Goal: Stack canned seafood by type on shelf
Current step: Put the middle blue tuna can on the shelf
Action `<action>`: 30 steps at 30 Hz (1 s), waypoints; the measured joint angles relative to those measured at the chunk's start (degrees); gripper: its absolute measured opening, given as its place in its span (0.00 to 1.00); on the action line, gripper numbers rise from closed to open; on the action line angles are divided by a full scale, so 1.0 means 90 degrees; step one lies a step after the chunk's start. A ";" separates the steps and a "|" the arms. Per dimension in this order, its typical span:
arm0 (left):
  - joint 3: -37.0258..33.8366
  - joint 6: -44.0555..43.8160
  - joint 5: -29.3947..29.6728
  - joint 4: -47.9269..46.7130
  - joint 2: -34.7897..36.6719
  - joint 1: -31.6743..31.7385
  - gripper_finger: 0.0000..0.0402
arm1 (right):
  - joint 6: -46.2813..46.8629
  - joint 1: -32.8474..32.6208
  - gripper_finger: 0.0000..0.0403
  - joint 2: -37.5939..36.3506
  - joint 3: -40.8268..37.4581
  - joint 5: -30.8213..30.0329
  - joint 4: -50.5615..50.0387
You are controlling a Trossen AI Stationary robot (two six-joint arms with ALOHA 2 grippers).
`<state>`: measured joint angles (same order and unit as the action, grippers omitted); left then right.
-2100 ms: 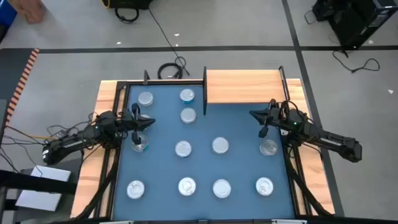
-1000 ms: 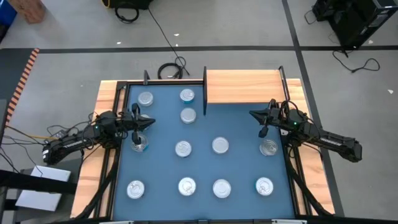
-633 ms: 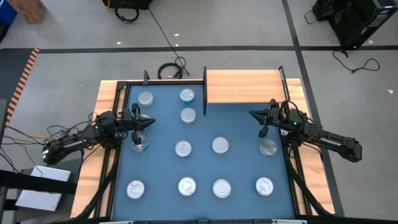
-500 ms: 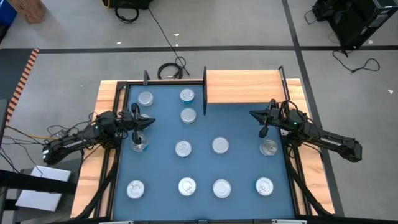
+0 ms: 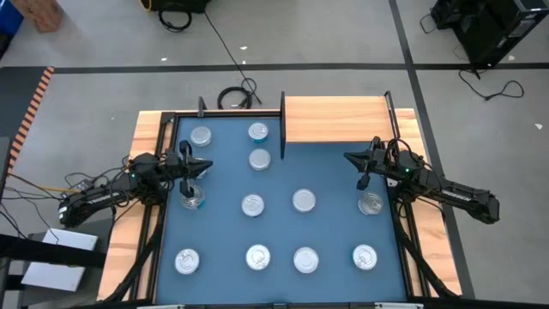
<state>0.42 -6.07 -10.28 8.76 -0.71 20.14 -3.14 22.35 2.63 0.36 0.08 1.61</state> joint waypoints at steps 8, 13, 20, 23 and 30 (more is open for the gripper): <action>-0.0001 -0.0037 -0.0002 0.0085 0.0000 0.0000 0.02 | 0.0000 0.0001 0.07 0.0000 0.0000 -0.0001 0.0000; 0.0000 -0.0043 -0.0002 0.0123 0.0000 0.0000 0.02 | 0.0001 0.0001 0.07 0.0001 0.0000 -0.0001 -0.0002; -0.0002 -0.0022 -0.0031 0.0018 0.0000 0.0000 0.02 | 0.0000 -0.0001 0.07 0.0001 0.0000 -0.0001 0.0000; -0.0001 -0.0009 -0.0075 0.0078 -0.0002 0.0000 0.02 | 0.0000 0.0000 0.07 -0.0001 0.0000 -0.0001 0.0000; 0.0000 -0.0366 -0.0306 0.0008 -0.0002 0.0002 0.02 | 0.0000 0.0002 0.07 -0.0002 0.0000 -0.0001 -0.0002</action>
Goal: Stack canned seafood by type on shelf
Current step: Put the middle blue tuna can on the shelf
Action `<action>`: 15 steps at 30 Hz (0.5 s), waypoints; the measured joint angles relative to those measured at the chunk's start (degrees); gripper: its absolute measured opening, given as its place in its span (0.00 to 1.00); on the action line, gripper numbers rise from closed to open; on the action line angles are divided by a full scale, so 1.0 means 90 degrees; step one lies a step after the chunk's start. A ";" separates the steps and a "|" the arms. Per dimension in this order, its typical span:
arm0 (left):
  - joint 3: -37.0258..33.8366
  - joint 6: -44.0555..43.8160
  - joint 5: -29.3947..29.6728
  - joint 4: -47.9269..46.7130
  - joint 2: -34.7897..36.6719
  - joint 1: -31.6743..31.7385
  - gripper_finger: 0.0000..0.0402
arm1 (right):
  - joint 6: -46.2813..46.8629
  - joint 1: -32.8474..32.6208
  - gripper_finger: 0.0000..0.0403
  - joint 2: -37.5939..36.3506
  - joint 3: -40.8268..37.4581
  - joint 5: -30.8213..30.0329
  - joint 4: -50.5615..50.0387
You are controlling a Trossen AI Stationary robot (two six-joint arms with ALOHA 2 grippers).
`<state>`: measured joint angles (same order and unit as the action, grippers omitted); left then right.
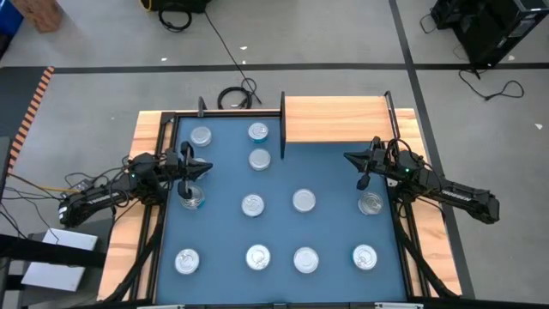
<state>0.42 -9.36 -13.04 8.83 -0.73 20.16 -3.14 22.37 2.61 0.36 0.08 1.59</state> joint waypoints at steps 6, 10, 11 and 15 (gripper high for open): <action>0.0084 -0.0363 0.0447 -0.0435 -0.0181 0.0015 0.02 | 0.0001 -0.0002 0.07 0.0000 0.0000 0.0000 0.0000; 0.0181 -0.0342 0.0442 -0.0083 -0.0333 0.0015 0.02 | 0.0000 0.0000 0.07 0.0002 0.0000 0.0000 0.0002; 0.0181 -0.0334 0.0439 -0.0034 -0.0374 0.0015 0.02 | 0.0000 -0.0002 0.07 0.0000 0.0000 0.0000 0.0002; 0.0181 -0.0154 0.0433 0.0191 -0.0559 0.0012 0.02 | 0.0000 -0.0002 0.07 0.0001 0.0000 0.0000 0.0003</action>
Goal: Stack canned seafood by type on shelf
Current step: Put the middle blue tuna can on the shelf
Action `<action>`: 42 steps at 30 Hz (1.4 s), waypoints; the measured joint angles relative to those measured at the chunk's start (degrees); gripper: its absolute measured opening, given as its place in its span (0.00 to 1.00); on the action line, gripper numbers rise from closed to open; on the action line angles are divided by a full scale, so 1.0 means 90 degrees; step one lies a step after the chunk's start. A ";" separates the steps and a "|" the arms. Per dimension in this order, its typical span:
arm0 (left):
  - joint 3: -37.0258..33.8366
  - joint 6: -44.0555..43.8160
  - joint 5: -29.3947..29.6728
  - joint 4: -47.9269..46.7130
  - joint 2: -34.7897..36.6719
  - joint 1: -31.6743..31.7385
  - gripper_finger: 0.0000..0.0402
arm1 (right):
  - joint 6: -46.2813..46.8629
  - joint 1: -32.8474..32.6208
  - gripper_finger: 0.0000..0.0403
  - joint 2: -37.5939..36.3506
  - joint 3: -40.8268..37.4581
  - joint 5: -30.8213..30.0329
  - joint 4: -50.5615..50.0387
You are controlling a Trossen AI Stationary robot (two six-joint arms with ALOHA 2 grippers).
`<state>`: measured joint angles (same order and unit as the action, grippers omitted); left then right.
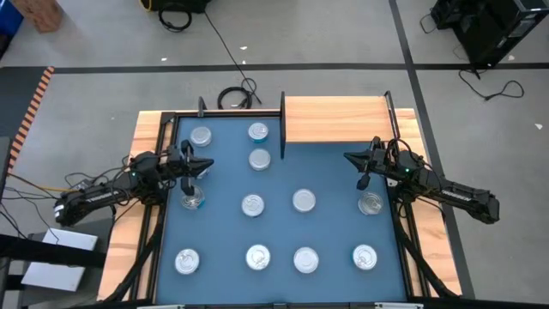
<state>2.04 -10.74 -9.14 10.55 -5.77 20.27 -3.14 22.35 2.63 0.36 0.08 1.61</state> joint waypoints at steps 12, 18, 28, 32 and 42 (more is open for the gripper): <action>-0.0068 -0.0027 -0.0505 0.0052 -0.0451 -0.0015 0.02 | 0.0000 0.0000 0.07 0.0001 0.0000 0.0000 0.0002; -0.0035 0.0489 -0.0824 0.0025 -0.1009 -0.0015 0.02 | 0.0000 0.0002 0.07 0.0001 0.0000 0.0000 0.0002; 0.0639 0.0890 -0.0266 0.0016 -0.2936 -0.0016 0.01 | 0.0002 0.0002 0.07 -0.0001 0.0000 0.0000 0.0002; 0.1165 0.1034 -0.0126 0.0033 -0.3860 -0.0015 0.01 | 0.0002 0.0000 0.07 0.0001 0.0000 0.0000 0.0002; 0.2654 0.1531 -0.0049 -0.0476 -0.5750 -0.0015 0.01 | 0.0000 0.0000 0.07 0.0001 0.0000 0.0000 0.0001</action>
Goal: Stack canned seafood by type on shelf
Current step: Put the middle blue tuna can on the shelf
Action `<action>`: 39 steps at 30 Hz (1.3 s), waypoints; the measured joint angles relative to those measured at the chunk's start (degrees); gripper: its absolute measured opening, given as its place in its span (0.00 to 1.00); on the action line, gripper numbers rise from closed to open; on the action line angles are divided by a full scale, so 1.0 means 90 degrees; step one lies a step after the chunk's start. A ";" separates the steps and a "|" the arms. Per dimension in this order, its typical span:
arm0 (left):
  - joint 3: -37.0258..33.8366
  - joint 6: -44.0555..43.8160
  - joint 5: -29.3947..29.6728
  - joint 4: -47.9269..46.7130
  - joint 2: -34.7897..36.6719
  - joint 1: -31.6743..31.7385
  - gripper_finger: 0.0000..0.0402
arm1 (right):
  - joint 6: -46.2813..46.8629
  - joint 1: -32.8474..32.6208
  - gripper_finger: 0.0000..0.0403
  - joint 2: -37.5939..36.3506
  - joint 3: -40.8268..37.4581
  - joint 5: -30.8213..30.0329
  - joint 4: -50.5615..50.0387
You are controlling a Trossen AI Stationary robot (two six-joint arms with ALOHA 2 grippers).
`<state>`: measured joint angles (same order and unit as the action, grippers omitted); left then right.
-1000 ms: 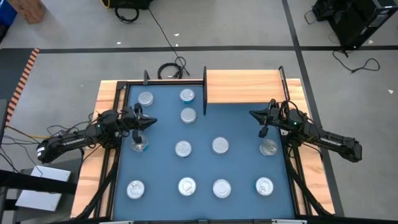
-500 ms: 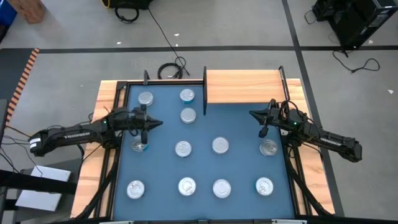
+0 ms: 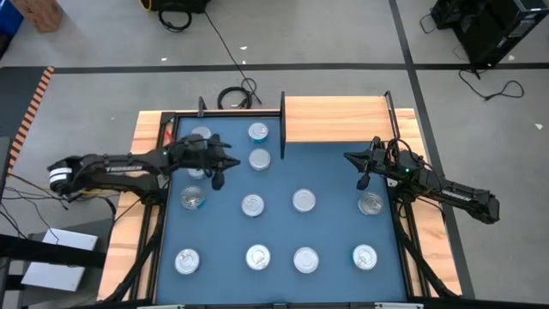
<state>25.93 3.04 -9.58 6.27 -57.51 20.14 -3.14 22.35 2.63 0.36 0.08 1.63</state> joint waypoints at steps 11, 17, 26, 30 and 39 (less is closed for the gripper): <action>0.1003 0.0631 0.0019 -0.0702 -0.1297 0.0000 0.01 | 0.0000 0.0000 0.07 0.0000 0.0000 0.0000 0.0002; 0.1279 0.0618 0.0022 -0.0635 -0.1660 0.0000 0.01 | 0.0001 0.0001 0.07 0.0000 0.0000 -0.0001 0.0001; 0.1720 0.1292 0.0092 -0.0839 -0.1751 -0.0159 0.01 | 0.0000 0.0000 0.07 -0.0001 0.0000 0.0000 -0.0002; 0.1720 0.1859 0.0150 -0.1016 -0.1776 -0.0465 0.01 | 0.0000 0.0000 0.07 0.0000 0.0000 0.0000 0.0000; 0.1717 0.1621 0.0607 -0.1310 -0.1783 -0.1154 0.01 | 0.0000 0.0002 0.07 0.0000 0.0000 0.0000 0.0000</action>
<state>41.39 17.62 -4.12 -5.53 -73.56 9.76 -3.14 22.37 2.63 0.36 0.08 1.63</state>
